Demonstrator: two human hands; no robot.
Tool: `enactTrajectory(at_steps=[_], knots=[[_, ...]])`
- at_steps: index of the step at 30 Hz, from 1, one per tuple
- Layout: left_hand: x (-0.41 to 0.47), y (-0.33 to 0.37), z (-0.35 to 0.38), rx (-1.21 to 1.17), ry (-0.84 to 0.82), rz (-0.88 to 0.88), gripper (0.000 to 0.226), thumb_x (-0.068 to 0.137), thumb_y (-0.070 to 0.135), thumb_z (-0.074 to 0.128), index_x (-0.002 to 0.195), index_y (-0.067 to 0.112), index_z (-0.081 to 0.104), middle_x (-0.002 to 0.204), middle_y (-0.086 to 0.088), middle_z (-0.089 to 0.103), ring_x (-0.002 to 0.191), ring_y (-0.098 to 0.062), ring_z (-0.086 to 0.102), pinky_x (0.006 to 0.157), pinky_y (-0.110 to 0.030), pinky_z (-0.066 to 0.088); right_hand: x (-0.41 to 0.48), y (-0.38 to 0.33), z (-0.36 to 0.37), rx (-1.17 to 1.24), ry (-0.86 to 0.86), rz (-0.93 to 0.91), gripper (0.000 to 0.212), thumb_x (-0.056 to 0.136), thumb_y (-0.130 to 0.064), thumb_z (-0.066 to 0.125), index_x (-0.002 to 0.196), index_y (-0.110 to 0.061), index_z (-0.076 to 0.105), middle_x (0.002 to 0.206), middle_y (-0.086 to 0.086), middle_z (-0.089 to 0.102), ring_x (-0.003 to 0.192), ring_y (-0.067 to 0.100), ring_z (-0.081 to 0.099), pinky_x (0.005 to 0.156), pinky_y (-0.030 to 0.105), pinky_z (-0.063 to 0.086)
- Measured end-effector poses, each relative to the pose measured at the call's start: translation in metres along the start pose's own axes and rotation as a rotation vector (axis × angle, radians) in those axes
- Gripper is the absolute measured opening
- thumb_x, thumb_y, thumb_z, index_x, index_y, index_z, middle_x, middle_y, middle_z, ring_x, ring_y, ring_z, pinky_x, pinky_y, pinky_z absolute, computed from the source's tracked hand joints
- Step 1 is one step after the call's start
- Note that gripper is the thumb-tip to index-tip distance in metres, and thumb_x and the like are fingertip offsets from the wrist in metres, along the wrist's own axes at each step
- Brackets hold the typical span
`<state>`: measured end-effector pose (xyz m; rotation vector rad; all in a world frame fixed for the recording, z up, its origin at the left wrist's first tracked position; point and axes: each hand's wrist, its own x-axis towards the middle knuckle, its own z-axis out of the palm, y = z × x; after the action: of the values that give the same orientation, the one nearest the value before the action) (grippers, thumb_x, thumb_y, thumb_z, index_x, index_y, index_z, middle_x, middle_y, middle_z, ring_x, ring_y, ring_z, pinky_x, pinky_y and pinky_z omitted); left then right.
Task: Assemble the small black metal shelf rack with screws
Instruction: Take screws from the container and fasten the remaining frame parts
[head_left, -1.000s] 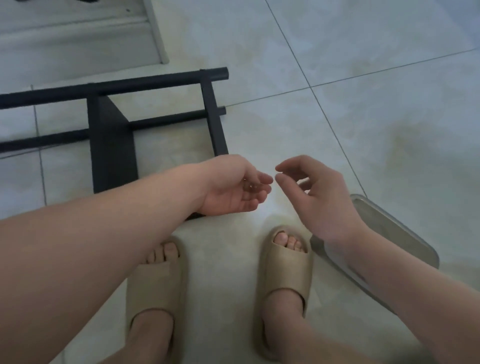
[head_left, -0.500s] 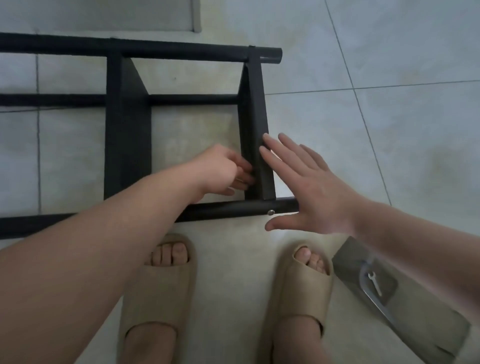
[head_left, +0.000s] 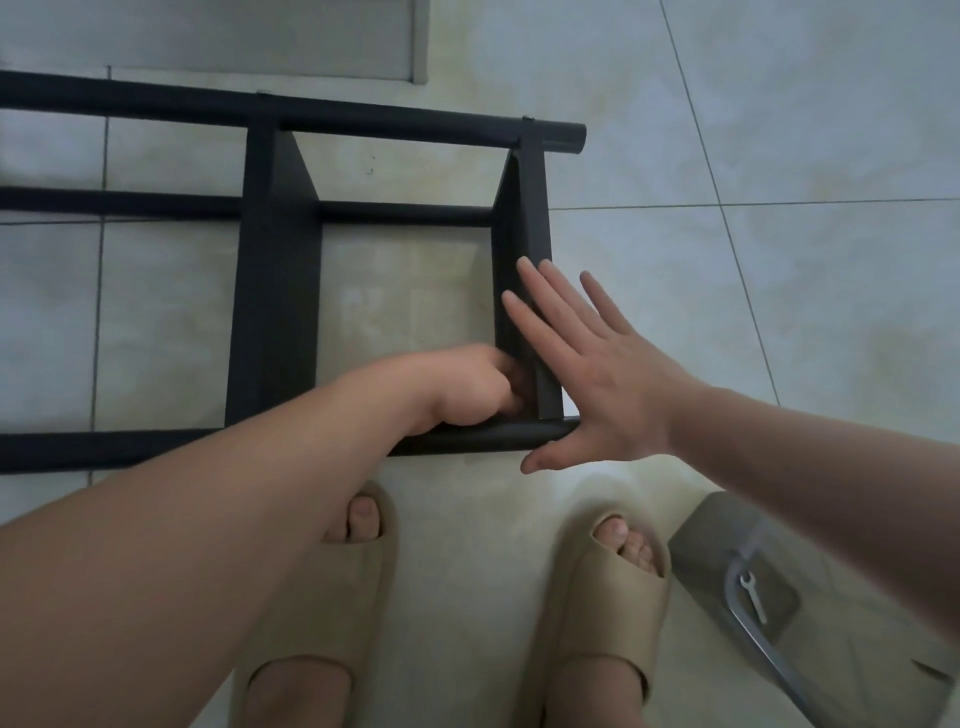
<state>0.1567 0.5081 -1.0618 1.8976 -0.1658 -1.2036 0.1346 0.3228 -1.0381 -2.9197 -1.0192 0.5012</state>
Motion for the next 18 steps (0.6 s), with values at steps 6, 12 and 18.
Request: enactTrajectory(at_steps=[6, 12, 18], knots=[[0.0036, 0.0074, -0.006, -0.008, -0.063, -0.054, 0.015, 0.09, 0.003, 0.058, 0.098, 0.004, 0.071, 0.073, 0.001, 0.064, 0.058, -0.012, 0.052, 0.056, -0.023, 0.039, 0.0018, 0.0046, 0.0023, 0.043, 0.02, -0.003, 0.132, 0.072, -0.094, 0.041, 0.162, -0.009, -0.005, 0.169, 0.011, -0.016, 0.155, 0.026, -0.017, 0.127, 0.052, 0.004], [0.0066, 0.0, -0.003, -0.048, -0.003, -0.063, 0.017, 0.083, 0.009, 0.06, 0.068, 0.015, 0.063, 0.057, 0.004, 0.055, 0.055, -0.016, 0.046, 0.053, -0.022, 0.035, 0.0007, 0.0052, 0.0038, 0.081, 0.034, -0.02, 0.128, 0.074, -0.092, 0.041, 0.161, -0.01, -0.003, 0.168, 0.011, -0.015, 0.155, 0.026, -0.017, 0.126, 0.052, 0.011], [0.0097, -0.0016, -0.0016, -0.126, 0.009, -0.072, 0.017, 0.082, 0.013, 0.066, 0.065, 0.015, 0.063, 0.059, -0.002, 0.054, 0.057, -0.019, 0.047, 0.055, -0.023, 0.038, -0.0001, 0.0044, 0.0036, 0.083, 0.036, -0.027, 0.125, 0.076, -0.091, 0.04, 0.161, -0.008, 0.001, 0.168, 0.013, -0.014, 0.156, 0.028, -0.015, 0.125, 0.052, 0.014]])
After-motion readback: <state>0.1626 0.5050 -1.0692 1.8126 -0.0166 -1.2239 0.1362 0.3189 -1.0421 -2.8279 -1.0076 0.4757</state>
